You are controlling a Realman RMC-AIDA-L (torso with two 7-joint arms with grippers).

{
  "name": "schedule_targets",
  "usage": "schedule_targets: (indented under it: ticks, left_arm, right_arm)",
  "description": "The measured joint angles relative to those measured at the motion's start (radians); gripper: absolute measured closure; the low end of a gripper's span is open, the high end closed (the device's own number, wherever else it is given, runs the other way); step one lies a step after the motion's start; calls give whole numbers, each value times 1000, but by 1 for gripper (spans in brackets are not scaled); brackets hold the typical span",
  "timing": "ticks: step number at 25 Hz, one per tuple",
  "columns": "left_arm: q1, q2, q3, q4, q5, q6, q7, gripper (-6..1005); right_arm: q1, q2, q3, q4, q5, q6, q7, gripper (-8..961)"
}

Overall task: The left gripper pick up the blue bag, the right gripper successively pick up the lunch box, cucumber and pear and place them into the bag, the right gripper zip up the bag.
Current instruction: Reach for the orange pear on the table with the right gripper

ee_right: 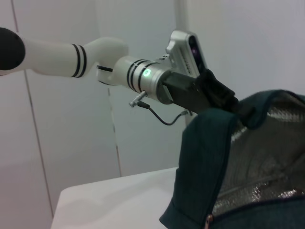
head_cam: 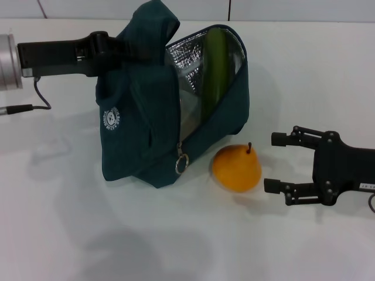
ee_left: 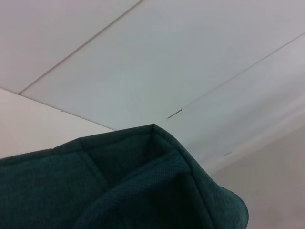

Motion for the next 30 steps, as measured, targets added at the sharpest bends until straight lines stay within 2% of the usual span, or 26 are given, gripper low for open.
schedule_targets:
  ticks: [6, 23, 30]
  left_arm:
    - [0, -5, -5, -21, -1, -1, 14, 950]
    - [-2, -7, -4, -26, -1, -3, 26, 950]
    - [-5, -6, -4, -26, 0, -3, 26, 950]
  right_arm:
    - [17, 2, 1, 115, 71, 23, -89, 80]
    - [97, 13, -19, 252, 123, 87, -158, 107]
    - [118, 12, -50, 275, 142, 129, -174, 324]
